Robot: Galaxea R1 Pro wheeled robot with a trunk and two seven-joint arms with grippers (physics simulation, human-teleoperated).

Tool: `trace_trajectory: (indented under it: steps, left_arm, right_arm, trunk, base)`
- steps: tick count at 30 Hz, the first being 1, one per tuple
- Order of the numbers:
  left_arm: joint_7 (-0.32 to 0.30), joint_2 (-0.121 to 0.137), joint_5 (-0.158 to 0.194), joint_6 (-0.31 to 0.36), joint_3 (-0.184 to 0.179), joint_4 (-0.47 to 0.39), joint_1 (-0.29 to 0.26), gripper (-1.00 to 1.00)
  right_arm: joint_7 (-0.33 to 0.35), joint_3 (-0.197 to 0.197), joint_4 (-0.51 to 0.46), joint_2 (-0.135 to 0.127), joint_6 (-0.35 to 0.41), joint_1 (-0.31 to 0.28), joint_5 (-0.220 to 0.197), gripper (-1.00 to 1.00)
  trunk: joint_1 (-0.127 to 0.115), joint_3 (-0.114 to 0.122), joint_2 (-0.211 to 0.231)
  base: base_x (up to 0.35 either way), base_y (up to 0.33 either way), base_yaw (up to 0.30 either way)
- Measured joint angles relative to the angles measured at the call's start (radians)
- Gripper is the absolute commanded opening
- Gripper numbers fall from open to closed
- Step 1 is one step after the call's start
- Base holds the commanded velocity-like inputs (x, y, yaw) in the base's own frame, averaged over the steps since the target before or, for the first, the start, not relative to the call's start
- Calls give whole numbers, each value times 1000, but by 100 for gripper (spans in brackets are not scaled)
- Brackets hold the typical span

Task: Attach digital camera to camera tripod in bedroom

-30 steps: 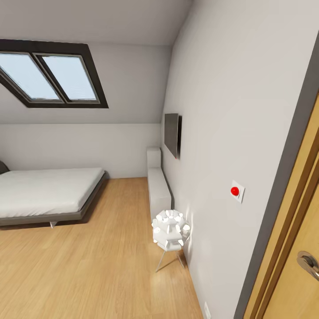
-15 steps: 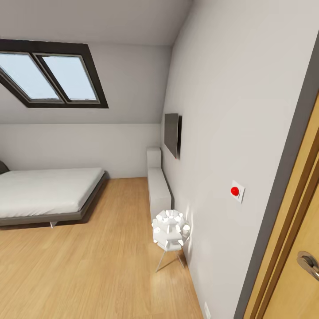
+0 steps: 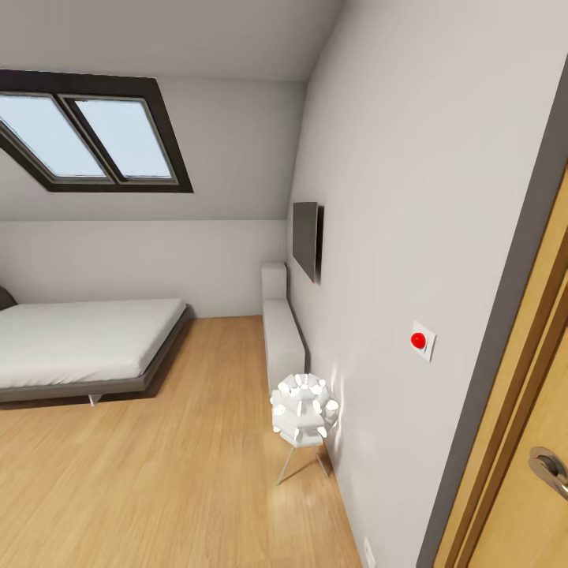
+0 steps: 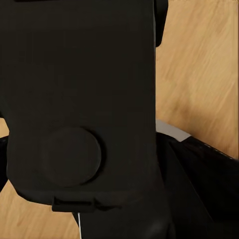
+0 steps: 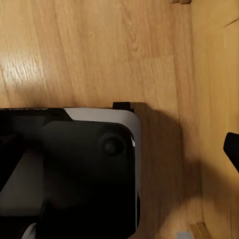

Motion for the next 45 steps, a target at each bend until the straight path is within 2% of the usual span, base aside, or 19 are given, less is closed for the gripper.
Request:
trace_trajectory:
  steps: [10,25,45]
  left_arm:
    - [-8,-4,3,-2,8,-2,0,-100]
    - [-6,-10,13,-39,9,2,0,-100]
    - [-6,-11,14,-42,9,2,0,-100]
  right_arm:
    - [0,0,0,-6,-11,-1,3,100]
    - [0,6,0,-7,-14,0,11,100]
    - [-1,7,0,-7,-16,0,10,100]
  trunk:
    - [0,0,0]
    - [0,0,0]
    - [0,0,0]
  base:
    - [0,0,137]
    - [0,0,265]
    - [0,0,275]
